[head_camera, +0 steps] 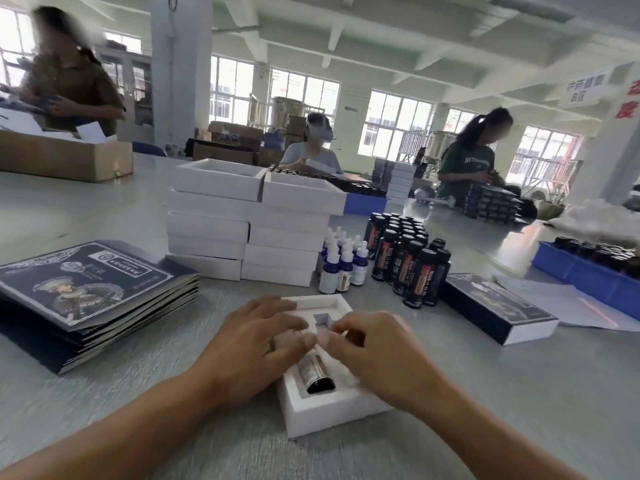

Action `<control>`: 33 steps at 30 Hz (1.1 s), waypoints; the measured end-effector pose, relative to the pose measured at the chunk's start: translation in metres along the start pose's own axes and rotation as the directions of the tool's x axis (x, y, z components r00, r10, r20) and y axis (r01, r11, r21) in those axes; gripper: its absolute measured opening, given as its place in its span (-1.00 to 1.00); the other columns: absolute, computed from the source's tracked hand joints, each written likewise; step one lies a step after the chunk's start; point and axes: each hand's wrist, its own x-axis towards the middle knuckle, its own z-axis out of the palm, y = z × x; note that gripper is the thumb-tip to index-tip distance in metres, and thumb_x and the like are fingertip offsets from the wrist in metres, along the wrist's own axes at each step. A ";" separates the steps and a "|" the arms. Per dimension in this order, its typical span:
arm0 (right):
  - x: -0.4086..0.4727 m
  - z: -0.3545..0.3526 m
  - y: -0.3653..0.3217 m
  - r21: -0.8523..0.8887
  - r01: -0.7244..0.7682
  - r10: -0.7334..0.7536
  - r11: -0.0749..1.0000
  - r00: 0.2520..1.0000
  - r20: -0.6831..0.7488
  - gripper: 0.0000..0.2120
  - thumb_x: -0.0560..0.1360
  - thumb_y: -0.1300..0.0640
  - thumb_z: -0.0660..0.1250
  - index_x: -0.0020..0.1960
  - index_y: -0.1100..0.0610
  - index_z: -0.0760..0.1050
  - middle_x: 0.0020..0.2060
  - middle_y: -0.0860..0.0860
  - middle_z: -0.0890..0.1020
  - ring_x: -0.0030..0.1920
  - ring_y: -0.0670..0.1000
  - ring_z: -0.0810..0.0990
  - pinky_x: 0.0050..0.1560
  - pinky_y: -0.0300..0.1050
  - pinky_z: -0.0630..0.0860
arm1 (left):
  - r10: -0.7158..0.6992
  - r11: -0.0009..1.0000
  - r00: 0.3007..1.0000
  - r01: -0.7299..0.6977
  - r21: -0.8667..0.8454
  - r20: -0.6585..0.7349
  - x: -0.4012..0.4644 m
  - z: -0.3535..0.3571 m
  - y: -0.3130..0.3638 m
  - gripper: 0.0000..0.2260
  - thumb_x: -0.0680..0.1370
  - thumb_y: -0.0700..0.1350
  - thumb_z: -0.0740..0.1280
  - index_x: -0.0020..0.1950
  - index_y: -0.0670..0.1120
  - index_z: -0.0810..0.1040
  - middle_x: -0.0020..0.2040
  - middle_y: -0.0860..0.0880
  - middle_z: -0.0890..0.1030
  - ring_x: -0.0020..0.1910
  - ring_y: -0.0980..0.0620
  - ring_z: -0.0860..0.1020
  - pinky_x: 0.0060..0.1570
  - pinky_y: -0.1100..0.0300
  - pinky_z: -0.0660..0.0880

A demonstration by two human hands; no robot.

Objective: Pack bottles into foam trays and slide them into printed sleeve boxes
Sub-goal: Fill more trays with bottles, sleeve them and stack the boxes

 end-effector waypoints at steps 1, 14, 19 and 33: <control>0.005 -0.006 0.008 0.060 -0.032 0.037 0.998 0.995 -0.095 -0.70 0.48 -0.25 0.31 -0.14 -0.05 0.63 -0.35 -0.12 0.64 -0.36 -0.12 0.60 -0.28 -0.18 0.58 | 0.019 1.000 1.000 -0.019 -0.019 0.010 0.001 0.001 0.001 -0.42 0.44 0.49 -0.01 0.21 0.23 0.56 0.32 0.32 0.41 0.41 0.27 0.17 0.42 0.05 0.21; 0.087 -0.045 0.155 0.191 -0.529 0.550 0.827 0.689 -0.472 -0.58 0.44 -0.17 0.45 0.05 0.17 0.61 -0.13 0.05 0.67 -0.14 0.07 0.63 -0.15 -0.06 0.56 | 0.151 0.982 0.980 -0.164 -0.095 -0.129 0.008 0.009 0.002 -0.60 0.40 0.39 0.13 -0.02 0.27 0.65 0.13 0.46 0.50 0.32 0.52 0.17 0.25 0.62 -0.02; 0.105 -0.037 0.159 0.011 -0.688 0.581 0.725 0.603 -0.547 -0.41 0.34 -0.39 0.40 0.05 0.11 0.54 -0.10 0.04 0.66 -0.13 0.12 0.65 -0.21 -0.06 0.59 | 0.127 0.984 0.986 -0.139 -0.110 -0.109 0.011 0.010 0.000 -0.58 0.36 0.43 0.11 -0.03 0.31 0.64 0.16 0.39 0.52 0.38 0.40 0.20 0.31 0.49 0.10; 0.066 -0.034 0.134 -0.074 -0.519 0.426 0.851 0.767 -0.479 -0.69 0.47 -0.14 0.39 -0.22 0.10 0.51 -0.35 -0.01 0.59 -0.34 -0.02 0.55 -0.32 -0.10 0.51 | 0.089 0.992 0.996 -0.088 -0.093 0.005 0.011 0.010 -0.002 -0.63 0.40 0.48 0.01 -0.02 0.45 0.52 0.29 0.51 0.33 0.44 0.47 -0.01 0.43 0.24 0.07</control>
